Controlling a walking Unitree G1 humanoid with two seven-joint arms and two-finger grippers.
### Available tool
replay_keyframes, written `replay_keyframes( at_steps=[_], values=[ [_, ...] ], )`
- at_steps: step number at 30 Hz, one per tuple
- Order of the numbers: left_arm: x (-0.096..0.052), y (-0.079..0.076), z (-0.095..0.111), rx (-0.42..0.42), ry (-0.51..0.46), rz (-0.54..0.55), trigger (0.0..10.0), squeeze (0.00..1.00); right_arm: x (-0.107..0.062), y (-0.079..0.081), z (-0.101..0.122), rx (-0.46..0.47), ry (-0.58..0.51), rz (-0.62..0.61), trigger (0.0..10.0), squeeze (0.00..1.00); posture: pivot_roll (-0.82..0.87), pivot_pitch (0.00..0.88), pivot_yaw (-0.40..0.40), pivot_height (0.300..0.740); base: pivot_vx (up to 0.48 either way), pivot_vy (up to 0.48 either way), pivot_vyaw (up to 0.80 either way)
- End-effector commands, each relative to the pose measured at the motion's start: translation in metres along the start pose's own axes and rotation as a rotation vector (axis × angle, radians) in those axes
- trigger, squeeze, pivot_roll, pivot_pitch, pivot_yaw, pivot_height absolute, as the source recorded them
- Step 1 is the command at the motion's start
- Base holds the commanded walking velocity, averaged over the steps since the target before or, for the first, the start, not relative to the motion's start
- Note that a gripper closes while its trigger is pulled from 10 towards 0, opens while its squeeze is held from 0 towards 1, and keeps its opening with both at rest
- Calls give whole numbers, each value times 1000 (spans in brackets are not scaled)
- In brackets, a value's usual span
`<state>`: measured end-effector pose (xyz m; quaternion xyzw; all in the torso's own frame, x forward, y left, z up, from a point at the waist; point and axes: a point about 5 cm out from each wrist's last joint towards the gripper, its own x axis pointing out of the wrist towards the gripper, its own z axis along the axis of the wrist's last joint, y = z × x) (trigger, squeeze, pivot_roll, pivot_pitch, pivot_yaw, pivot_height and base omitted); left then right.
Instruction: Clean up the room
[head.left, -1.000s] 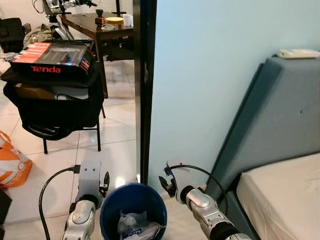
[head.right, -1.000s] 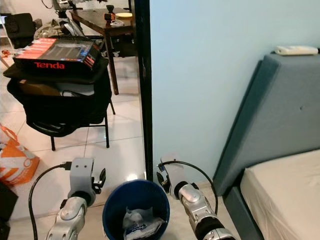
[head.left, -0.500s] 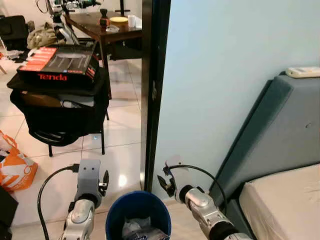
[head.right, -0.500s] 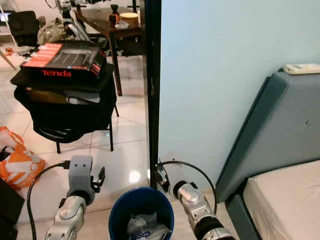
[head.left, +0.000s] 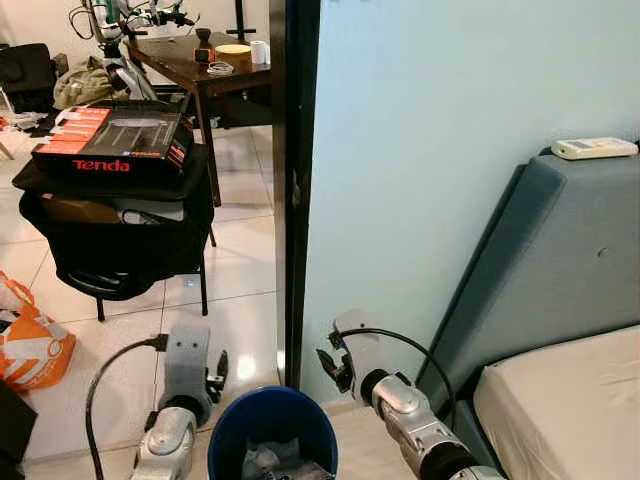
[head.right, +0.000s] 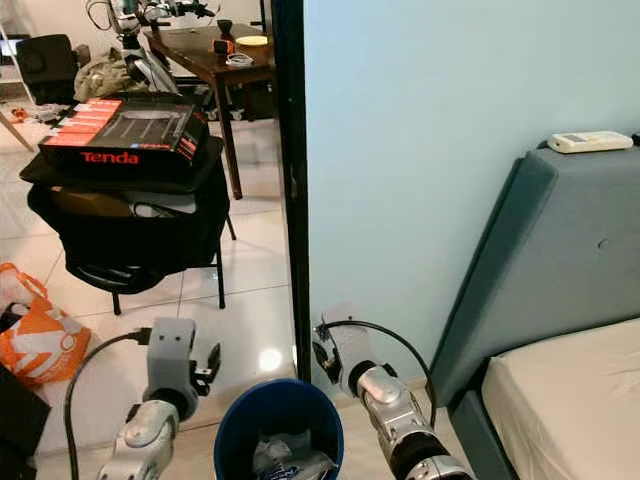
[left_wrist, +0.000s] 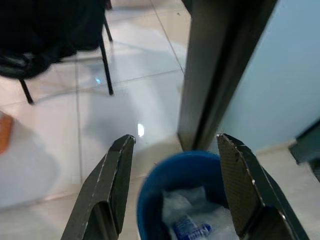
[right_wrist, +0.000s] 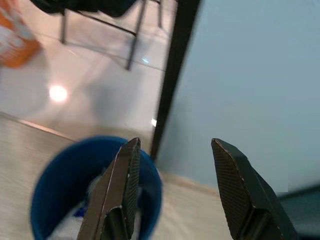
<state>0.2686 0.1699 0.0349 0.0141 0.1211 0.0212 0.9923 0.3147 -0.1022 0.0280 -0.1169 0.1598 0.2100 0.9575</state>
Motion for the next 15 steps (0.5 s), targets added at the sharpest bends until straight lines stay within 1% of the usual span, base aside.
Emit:
replay_keyframes(
  at_steps=[1,2,3,6,7,8,9,10,11,12,15],
  values=[
    [-5,1,-14,-13,54,5,10000,0,-3,3,-13,-19,61,16,10000,0,68,52,-40,740,0,0,0],
    [-6,2,-18,-17,70,8,10000,0,-4,5,-14,-25,71,40,10000,0,68,52,-40,740,0,0,0],
    [-8,3,-24,-9,90,17,10000,0,-4,6,-17,-34,88,36,10000,0,52,54,-35,740,0,0,0],
    [-10,4,-28,-1,103,23,10000,0,-5,7,-19,-41,99,28,10000,0,52,54,-35,740,0,0,0],
    [-10,5,-29,11,101,37,10000,0,-6,4,-23,-16,122,-1,10000,0,56,53,-36,740,0,0,0],
    [-10,5,-29,11,101,37,10000,0,-6,4,-23,-16,122,-1,10000,0,56,53,-36,740,0,0,0],
    [-11,4,-31,-6,119,21,10000,0,-7,2,-27,30,138,-19,10000,0,60,52,-37,740,0,0,0],
    [-11,1,-30,-6,117,-4,10000,0,-9,1,-30,45,153,-34,10000,0,58,53,-37,740,0,0,0],
    [-11,1,-30,-6,117,-4,10000,0,-9,1,-30,45,153,-34,10000,0,58,53,-37,740,0,0,0],
    [-11,-3,-27,20,104,-32,10000,0,-10,0,-32,46,159,-37,10000,0,57,53,-36,740,0,0,0],
    [-11,-7,-25,37,87,-60,10000,0,-10,1,-32,33,156,-42,10000,0,56,53,-34,740,0,0,0]
  ],
)
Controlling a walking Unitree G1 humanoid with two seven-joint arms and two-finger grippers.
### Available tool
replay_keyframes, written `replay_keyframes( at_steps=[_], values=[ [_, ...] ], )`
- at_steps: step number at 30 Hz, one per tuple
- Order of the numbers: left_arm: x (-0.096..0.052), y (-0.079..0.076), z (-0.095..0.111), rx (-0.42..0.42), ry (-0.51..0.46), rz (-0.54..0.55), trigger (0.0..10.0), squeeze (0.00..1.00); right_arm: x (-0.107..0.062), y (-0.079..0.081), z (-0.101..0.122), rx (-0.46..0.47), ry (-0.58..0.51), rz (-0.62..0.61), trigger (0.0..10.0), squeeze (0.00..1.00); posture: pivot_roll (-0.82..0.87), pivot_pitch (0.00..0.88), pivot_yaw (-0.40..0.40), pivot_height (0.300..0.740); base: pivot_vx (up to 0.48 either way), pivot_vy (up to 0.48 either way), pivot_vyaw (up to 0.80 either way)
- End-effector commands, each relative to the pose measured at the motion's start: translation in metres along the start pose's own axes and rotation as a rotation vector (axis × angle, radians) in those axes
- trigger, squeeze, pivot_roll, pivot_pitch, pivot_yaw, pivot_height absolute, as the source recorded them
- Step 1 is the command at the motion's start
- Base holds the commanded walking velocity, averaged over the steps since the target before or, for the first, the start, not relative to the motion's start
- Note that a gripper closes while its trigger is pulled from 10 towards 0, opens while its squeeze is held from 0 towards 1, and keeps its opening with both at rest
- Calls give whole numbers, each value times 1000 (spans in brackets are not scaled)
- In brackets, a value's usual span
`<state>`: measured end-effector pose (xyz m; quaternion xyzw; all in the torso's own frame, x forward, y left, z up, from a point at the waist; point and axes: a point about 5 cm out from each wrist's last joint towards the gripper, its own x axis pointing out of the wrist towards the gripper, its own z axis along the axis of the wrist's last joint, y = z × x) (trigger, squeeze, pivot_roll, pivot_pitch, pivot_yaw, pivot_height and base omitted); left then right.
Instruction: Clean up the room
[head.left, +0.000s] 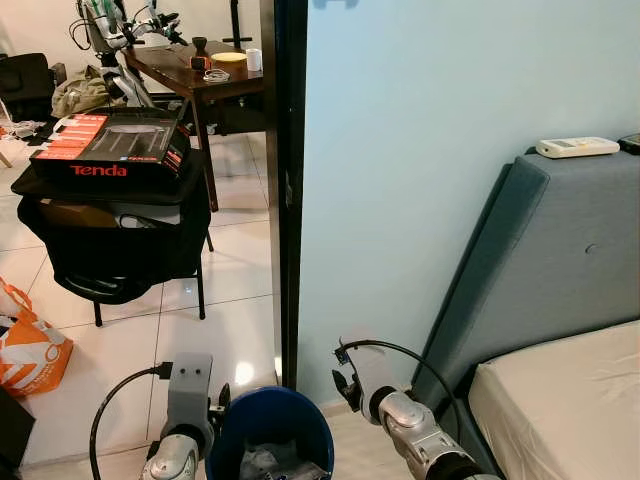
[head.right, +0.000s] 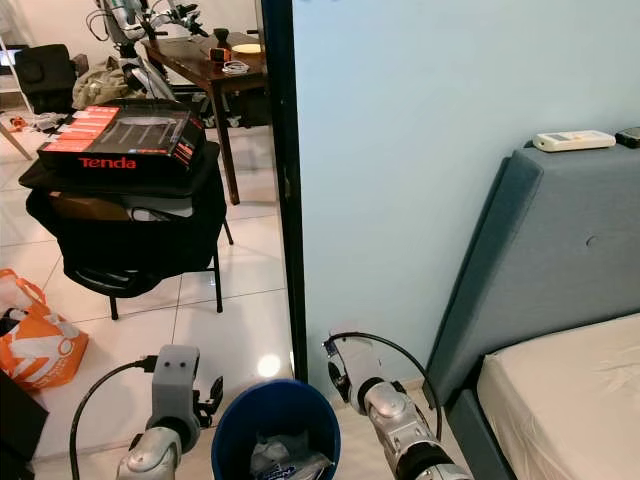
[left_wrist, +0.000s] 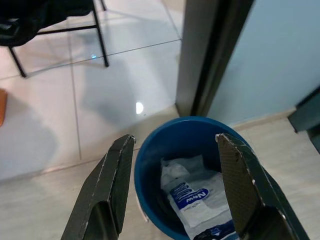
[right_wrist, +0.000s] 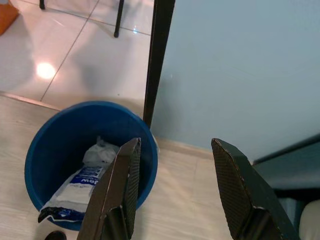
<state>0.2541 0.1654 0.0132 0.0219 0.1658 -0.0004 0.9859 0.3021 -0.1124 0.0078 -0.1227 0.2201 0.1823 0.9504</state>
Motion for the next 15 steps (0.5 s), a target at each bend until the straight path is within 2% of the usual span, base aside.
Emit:
replay_keyframes(
  at_steps=[1,15],
  values=[
    [-1,-3,1,16,-10,-18,10000,0,-2,1,-8,11,26,-11,10000,0,54,54,-31,740,0,0,0],
    [3,-3,7,-8,-33,-7,10000,0,-1,4,-5,53,12,-6,10000,0,49,60,-30,740,0,0,0]
  ],
)
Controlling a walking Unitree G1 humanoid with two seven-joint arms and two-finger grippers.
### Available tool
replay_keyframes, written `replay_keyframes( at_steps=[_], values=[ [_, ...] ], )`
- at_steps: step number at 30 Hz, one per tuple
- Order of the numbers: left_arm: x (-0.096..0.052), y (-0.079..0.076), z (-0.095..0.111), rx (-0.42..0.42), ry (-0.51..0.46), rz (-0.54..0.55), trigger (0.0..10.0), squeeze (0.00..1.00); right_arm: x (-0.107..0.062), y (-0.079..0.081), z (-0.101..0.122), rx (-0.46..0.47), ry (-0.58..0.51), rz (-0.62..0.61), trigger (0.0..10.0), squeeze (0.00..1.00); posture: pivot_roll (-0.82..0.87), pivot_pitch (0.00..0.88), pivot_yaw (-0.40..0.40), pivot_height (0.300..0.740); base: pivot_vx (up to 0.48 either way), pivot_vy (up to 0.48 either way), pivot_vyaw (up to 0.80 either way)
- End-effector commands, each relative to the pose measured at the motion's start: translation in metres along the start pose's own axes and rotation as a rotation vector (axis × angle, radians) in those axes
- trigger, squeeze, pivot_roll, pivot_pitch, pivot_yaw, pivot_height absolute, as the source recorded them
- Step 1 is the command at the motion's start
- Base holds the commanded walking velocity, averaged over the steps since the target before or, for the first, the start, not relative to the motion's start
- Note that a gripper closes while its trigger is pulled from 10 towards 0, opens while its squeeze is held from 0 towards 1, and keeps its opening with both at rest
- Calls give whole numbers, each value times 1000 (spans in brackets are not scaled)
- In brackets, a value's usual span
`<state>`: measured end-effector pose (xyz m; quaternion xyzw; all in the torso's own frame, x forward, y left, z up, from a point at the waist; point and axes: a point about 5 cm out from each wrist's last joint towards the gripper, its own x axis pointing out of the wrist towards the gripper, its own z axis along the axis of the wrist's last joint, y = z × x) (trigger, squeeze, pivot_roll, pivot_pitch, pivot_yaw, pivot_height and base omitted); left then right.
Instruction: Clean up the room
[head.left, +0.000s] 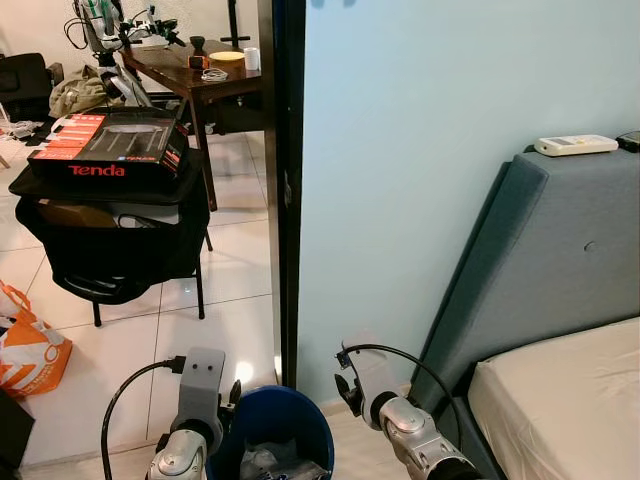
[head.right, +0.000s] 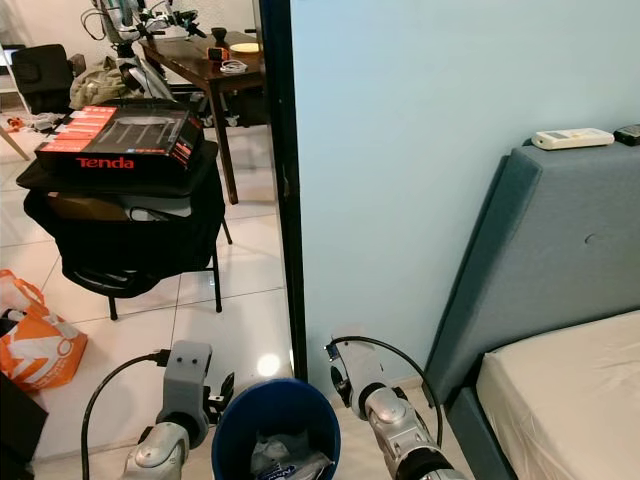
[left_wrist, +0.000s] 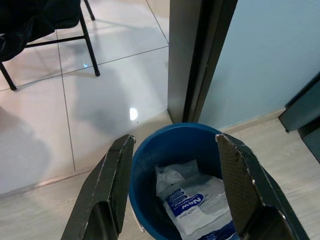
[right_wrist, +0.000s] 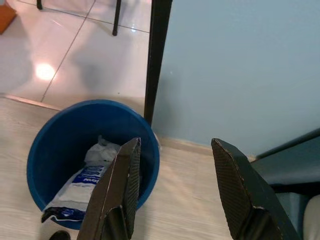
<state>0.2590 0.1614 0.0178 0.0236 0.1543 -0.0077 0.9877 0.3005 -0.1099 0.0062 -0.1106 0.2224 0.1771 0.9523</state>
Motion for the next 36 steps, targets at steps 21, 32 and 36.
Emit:
replay_keyframes(
  at_steps=[21,32,36],
  values=[
    [-2,-1,2,-18,-15,-6,10000,0,-1,0,0,74,-11,9,10000,0,49,63,-29,740,0,0,-686],
    [-2,-2,2,-29,-23,-13,10000,0,-1,0,-1,78,-9,14,10000,0,48,50,-33,740,0,0,-800],
    [-2,-2,1,-21,-16,-23,10000,0,-1,0,0,81,-9,14,10000,0,46,45,-32,740,0,0,-800]
  ],
)
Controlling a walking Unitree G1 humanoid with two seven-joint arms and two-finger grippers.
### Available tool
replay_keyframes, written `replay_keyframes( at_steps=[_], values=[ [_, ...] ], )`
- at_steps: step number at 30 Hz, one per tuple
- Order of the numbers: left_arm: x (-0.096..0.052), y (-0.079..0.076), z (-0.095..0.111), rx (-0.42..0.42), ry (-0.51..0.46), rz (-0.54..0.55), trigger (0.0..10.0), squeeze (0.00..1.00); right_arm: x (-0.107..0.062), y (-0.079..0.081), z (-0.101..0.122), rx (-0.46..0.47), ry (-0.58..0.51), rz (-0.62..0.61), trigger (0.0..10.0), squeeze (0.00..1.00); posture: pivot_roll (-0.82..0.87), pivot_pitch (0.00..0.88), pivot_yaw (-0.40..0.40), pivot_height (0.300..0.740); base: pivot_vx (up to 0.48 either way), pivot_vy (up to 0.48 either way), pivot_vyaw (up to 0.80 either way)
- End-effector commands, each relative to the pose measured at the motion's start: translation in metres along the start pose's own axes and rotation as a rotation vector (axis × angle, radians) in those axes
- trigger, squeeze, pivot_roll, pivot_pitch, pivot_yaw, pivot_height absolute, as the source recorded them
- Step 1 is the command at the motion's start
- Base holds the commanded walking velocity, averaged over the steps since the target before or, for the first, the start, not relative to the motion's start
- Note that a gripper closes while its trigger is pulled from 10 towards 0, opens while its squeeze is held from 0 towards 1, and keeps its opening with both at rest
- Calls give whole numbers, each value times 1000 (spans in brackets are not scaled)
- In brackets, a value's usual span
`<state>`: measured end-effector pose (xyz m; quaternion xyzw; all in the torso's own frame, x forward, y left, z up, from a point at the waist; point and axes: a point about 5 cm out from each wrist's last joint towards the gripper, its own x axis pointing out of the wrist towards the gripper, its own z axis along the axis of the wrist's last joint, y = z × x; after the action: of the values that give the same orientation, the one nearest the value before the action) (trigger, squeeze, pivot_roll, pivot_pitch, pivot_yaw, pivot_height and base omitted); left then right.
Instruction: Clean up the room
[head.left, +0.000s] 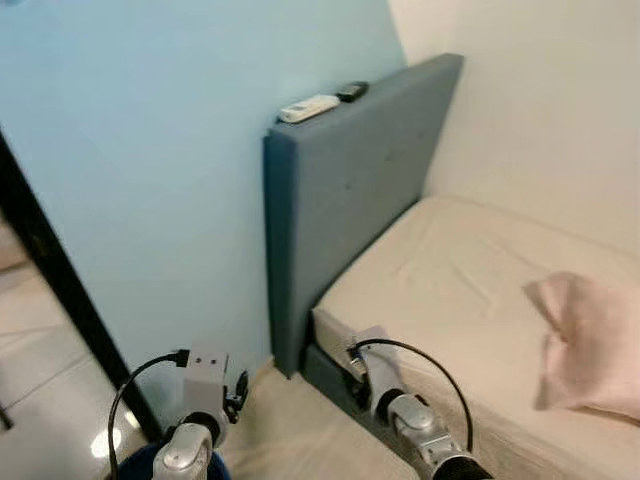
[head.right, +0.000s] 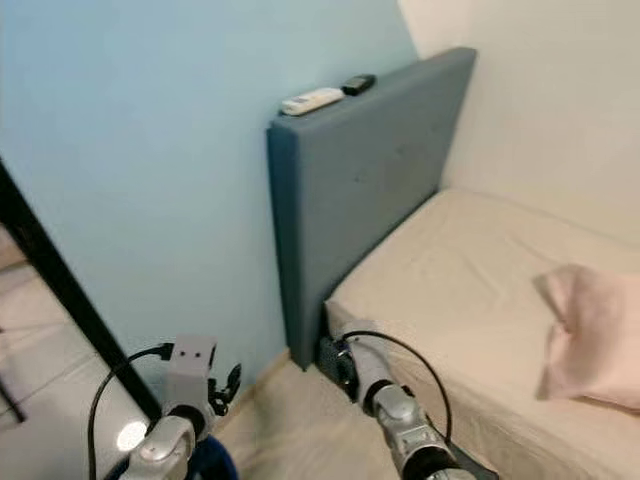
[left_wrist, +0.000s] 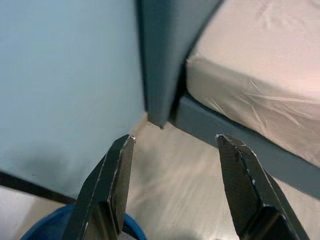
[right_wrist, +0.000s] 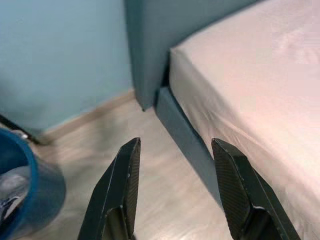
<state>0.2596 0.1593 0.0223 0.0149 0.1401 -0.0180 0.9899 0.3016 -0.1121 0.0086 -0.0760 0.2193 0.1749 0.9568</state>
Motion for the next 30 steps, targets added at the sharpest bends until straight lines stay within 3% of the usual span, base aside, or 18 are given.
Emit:
replay_keyframes(
  at_steps=[1,21,30],
  values=[
    [-1,0,-4,-10,12,-3,10000,0,0,3,-2,14,10,5,10000,0,46,43,-31,740,0,0,-800],
    [1,-5,-1,-50,9,-32,10000,0,-2,-2,-4,-2,3,-27,10000,0,29,21,-22,740,0,0,-800],
    [1,-4,0,-18,3,-36,10000,0,-3,-3,-5,1,6,-30,10000,0,28,25,-19,740,0,0,-800]
  ],
)
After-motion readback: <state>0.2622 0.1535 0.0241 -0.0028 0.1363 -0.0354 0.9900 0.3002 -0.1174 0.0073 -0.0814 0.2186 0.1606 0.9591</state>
